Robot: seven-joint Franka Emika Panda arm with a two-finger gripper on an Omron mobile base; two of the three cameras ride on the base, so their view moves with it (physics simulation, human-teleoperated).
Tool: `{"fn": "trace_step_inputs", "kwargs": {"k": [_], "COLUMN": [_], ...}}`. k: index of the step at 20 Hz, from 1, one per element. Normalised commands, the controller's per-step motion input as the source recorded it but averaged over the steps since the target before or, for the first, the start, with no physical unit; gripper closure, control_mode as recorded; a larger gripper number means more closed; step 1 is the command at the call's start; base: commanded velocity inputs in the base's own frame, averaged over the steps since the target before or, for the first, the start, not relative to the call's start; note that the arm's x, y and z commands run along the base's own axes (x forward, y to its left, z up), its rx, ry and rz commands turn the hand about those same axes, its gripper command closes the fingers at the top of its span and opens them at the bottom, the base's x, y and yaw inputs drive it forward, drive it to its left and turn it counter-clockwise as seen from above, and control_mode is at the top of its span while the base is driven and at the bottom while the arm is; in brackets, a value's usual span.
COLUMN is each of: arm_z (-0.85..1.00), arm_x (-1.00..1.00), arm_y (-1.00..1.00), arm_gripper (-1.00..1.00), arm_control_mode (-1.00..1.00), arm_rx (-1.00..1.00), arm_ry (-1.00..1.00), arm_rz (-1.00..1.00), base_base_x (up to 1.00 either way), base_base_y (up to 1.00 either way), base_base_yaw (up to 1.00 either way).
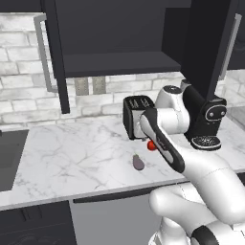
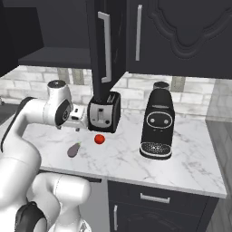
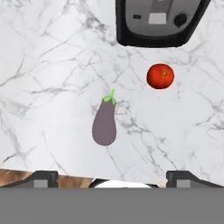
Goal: Pick the eggplant, tomato from the counter and place them in the cabinet. Then close the cabinet.
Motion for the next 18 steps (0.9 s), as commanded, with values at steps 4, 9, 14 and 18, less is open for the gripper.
{"fn": "trace_step_inputs", "kwargs": {"k": [4,9,14,18], "arm_z": [-0.57,-0.61,-0.64,-0.61], "arm_x": [0.09,0.22,0.28,0.31], "arm_y": [0.18,0.18,0.21,0.27], "arm_gripper": [-1.00,-1.00,-1.00,-1.00], "arm_control_mode": [-1.00,-1.00,-1.00,-1.00], "arm_rx": [0.00,0.00,0.00,0.00], "arm_ry": [0.09,0.11,0.11,0.03], "arm_rz": [0.00,0.00,0.00,0.00], "base_base_x": [0.00,0.00,0.00,0.00], "base_base_y": [0.00,0.00,0.00,0.00], "base_base_yaw": [0.00,0.00,0.00,0.00]}}
